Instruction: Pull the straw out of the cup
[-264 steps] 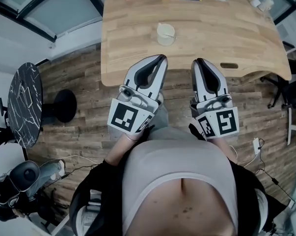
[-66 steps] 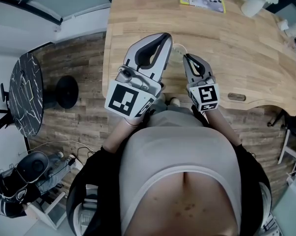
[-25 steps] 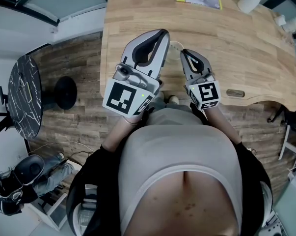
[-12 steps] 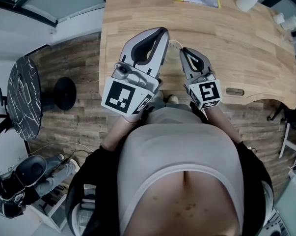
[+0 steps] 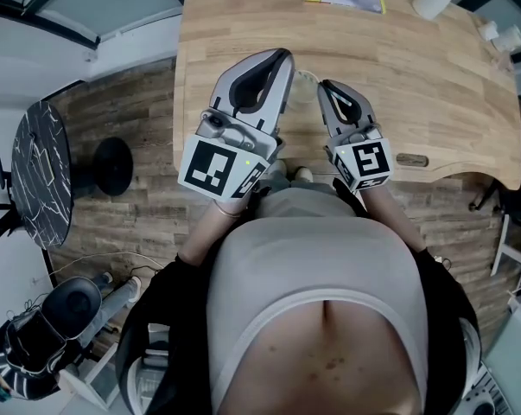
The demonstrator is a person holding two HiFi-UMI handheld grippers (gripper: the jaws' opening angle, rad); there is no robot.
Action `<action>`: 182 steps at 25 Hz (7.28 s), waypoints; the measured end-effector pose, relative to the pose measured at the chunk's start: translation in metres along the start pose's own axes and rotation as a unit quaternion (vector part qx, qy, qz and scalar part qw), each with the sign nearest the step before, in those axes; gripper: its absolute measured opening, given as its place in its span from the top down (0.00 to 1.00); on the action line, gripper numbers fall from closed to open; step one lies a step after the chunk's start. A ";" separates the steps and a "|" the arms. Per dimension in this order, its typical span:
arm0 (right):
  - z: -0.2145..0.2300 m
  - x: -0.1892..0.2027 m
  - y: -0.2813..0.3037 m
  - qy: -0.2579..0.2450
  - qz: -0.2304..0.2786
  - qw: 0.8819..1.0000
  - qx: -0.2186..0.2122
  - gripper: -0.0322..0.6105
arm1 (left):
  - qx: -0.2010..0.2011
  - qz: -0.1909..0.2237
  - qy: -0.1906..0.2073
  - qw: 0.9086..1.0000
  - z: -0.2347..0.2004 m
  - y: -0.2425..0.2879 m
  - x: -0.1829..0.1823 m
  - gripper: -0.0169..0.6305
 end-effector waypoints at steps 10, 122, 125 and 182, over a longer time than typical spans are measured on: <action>0.011 -0.019 -0.003 0.003 0.016 1.000 0.020 0.88 | -0.009 -0.006 -0.005 1.000 -0.004 -0.005 0.008 0.96; -0.017 -0.114 -0.216 0.015 0.130 0.988 0.083 0.88 | 0.034 -0.014 -0.027 0.999 0.188 -0.077 0.016 0.96; -0.020 -0.109 -0.230 0.019 0.130 0.988 0.076 0.88 | 0.031 -0.017 -0.028 0.999 0.204 -0.084 0.019 0.96; -0.308 -0.117 -0.390 0.008 0.159 0.981 0.112 0.88 | 0.081 -0.005 -0.009 0.997 0.292 -0.373 -0.064 0.96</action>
Point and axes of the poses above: the fingertips, and each gripper's own axes: y forward along the fingers, z to its right, x out of its underside, the point moved 3 cm from there along -y, backward along the fingers, and after that the axes turned 6 degrees about x, right-handed, at the moved point
